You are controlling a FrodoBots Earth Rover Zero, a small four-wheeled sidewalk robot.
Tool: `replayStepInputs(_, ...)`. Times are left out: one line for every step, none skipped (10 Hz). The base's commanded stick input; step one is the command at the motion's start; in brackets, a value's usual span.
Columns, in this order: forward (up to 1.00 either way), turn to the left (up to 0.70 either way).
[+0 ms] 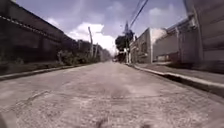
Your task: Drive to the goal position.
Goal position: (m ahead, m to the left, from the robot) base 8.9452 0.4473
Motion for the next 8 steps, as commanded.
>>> replayStepInputs(0.85, -0.19)
replayStepInputs(0.85, 0.00)
replayStepInputs(0.85, 0.01)
replayStepInputs(0.85, 0.01)
replayStepInputs(0.85, 0.01)
replayStepInputs(0.85, 0.01)
replayStepInputs(0.85, 0.01)
replayStepInputs(0.85, 0.01)
